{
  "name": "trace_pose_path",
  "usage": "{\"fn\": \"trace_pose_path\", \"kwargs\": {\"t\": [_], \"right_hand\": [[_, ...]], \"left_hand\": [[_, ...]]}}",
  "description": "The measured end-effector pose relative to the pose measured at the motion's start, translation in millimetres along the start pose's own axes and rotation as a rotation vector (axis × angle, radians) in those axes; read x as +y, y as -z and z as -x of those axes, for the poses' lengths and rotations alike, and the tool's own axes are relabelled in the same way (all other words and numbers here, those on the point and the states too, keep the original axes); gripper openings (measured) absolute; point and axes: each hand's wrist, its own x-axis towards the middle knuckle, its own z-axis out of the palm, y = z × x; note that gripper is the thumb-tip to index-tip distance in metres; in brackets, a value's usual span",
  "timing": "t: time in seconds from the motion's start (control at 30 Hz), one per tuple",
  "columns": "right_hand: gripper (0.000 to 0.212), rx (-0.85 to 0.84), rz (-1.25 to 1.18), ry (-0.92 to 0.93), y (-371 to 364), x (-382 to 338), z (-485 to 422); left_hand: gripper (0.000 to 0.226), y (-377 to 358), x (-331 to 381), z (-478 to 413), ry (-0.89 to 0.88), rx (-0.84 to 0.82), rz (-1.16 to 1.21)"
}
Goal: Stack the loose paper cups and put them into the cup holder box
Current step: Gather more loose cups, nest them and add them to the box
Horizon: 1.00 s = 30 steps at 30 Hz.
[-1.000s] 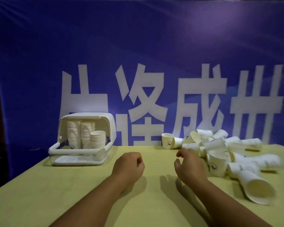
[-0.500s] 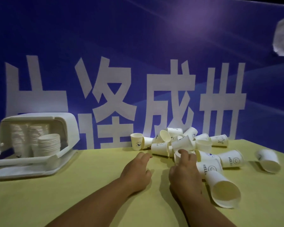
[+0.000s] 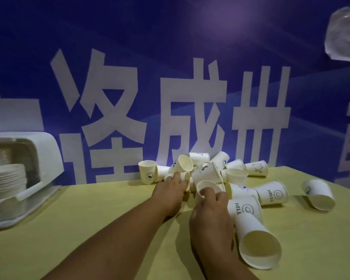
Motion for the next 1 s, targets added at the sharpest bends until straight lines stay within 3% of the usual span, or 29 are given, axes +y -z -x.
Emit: {"fn": "trace_pose_path", "kwargs": {"t": [0.23, 0.37, 0.53, 0.63, 0.87, 1.0], "right_hand": [[0.016, 0.048, -0.037, 0.032, 0, 0, 2], [0.010, 0.052, -0.075, 0.050, 2, -3, 4], [0.009, 0.042, -0.079, 0.155, 3, -18, 11], [0.009, -0.033, -0.187, 0.254, -7, -41, 19], [0.016, -0.068, -0.441, 0.268, -49, -130, 24], [0.017, -0.137, -0.506, 0.315, -80, -177, 31]], "left_hand": [[0.070, 7, -19, 22, 0.149, 0.053, 0.128], [0.069, 26, -44, 53, 0.279, 0.171, 0.249], [0.056, 58, -101, 110, 0.307, 0.309, 0.336], [0.035, 74, -143, 144, 0.317, 0.385, 0.372], [0.013, 93, -236, 199, 0.333, 0.591, 0.259], [0.017, 88, -274, 223, 0.386, 0.754, 0.228]]}}
